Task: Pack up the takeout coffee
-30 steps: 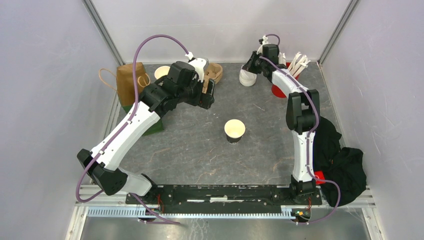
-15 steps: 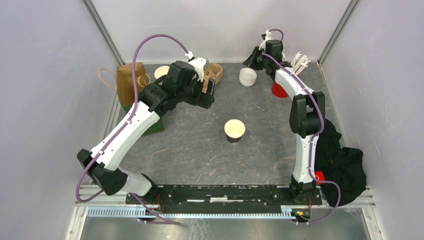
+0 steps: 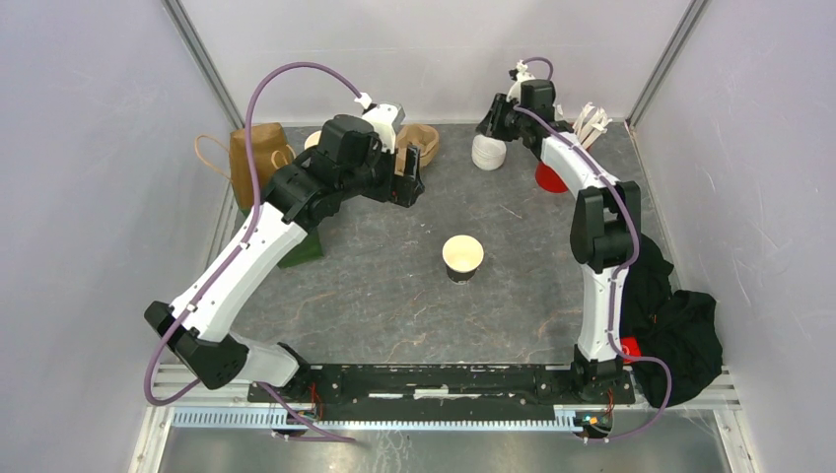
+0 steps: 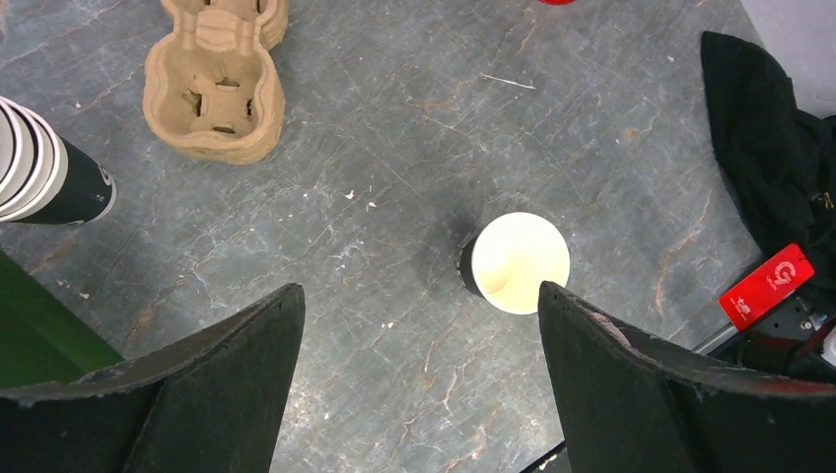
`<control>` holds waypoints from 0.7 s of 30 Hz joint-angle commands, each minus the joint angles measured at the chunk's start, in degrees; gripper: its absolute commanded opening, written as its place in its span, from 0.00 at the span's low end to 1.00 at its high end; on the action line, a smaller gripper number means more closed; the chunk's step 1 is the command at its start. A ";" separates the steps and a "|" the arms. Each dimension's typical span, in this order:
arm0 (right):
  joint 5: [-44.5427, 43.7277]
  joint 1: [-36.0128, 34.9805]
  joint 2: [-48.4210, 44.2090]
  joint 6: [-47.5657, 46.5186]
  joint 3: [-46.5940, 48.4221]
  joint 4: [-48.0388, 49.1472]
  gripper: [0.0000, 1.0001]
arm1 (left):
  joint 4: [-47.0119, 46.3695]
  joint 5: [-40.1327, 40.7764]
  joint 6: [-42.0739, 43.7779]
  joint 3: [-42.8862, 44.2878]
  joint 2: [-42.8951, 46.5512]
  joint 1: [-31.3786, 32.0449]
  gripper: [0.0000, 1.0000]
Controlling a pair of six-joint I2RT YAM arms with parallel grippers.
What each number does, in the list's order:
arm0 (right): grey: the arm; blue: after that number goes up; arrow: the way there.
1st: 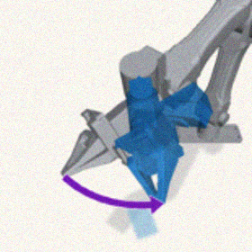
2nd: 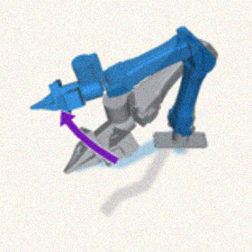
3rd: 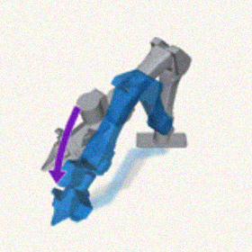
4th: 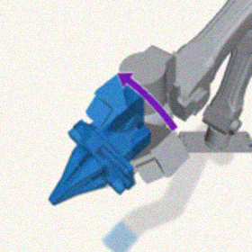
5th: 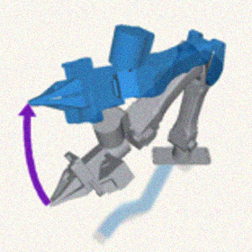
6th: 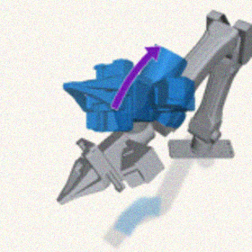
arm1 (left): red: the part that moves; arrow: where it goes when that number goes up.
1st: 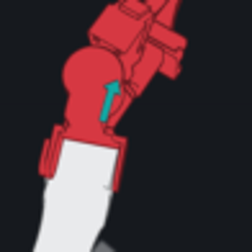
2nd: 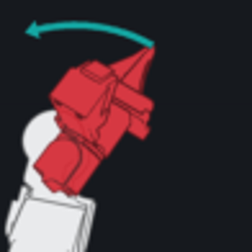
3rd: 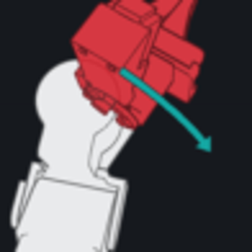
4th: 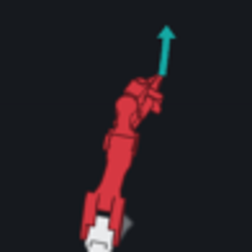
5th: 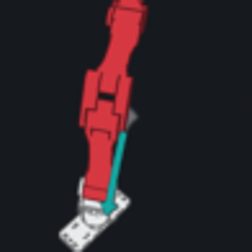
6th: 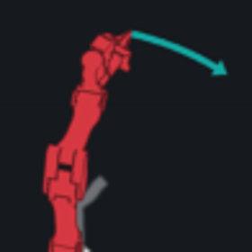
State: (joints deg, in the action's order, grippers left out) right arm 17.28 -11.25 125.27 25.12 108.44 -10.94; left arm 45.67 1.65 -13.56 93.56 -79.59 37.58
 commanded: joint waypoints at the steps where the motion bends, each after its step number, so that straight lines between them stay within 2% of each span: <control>1: -2.20 -0.78 3.28 -7.25 4.06 -0.34 0.41 | -0.88 -0.76 -2.01 0.54 0.84 -0.31 0.94; 7: -1.99 -0.76 7.52 -12.05 9.16 -2.30 0.55 | 0.65 -0.11 -1.41 2.41 -1.05 -0.27 0.93; 10: -1.66 -0.87 8.06 -13.16 8.76 -1.85 0.56 | 0.95 0.15 -1.06 2.90 -1.63 -0.40 0.94; 13: -1.31 -1.20 8.67 -14.82 8.97 -1.89 0.55 | 0.95 -0.15 -0.97 3.07 -2.16 -0.57 0.94; 21: -2.77 -2.18 9.61 -18.30 9.68 -2.85 0.43 | 0.96 -0.56 -0.78 2.88 -2.41 -0.86 0.94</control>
State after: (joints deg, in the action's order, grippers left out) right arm 15.42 -12.60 134.13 9.98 115.18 -14.90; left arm 47.24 1.39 -13.58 94.19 -82.06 37.08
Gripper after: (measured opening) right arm 0.448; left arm 0.936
